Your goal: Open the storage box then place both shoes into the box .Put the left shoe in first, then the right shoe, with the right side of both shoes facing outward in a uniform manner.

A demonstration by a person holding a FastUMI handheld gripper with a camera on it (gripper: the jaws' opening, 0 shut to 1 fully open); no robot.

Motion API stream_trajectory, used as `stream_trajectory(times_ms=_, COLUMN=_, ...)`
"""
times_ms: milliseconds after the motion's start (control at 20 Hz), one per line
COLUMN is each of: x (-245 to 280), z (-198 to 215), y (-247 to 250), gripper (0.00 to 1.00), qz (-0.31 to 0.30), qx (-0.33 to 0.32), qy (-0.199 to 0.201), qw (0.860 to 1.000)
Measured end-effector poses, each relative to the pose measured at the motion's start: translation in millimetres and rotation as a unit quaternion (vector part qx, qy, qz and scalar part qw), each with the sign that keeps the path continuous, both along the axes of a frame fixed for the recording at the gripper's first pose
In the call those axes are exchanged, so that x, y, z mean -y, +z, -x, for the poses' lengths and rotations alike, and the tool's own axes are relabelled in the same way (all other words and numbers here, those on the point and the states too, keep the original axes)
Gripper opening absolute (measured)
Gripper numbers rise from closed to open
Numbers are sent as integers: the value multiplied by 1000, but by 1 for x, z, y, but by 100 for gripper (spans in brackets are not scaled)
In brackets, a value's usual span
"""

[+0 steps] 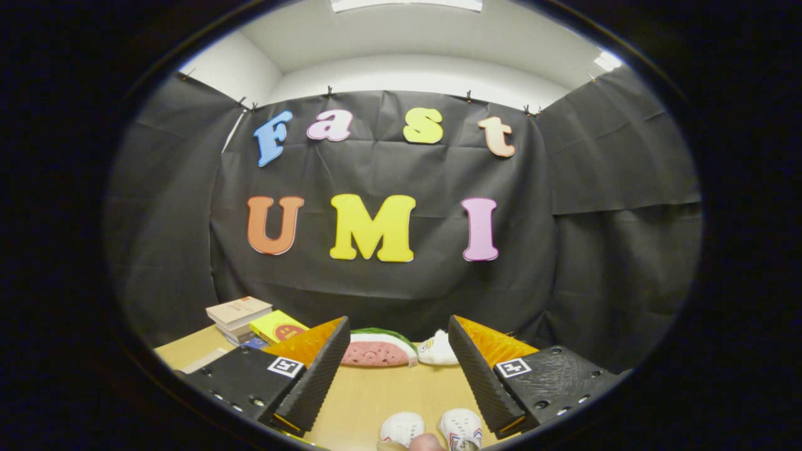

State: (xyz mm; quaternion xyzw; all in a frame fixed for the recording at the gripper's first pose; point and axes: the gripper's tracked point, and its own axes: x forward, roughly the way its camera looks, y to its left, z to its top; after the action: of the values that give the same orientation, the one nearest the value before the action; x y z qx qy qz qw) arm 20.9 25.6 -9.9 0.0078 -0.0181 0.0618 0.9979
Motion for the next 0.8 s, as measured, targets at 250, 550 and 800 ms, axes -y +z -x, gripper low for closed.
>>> stream_trajectory(times_ms=250, x=-44, z=4, y=-24, gripper=95, qz=-36, qx=-37, qy=59, qw=997)
stream_trajectory(times_ms=550, x=-118, z=22, y=-91, gripper=95, qz=-59, qx=-116, qy=163, qw=978)
stream_trajectory(times_ms=800, x=-162, z=38, y=-149, gripper=96, qz=-91, qx=-210, qy=220, qw=948)
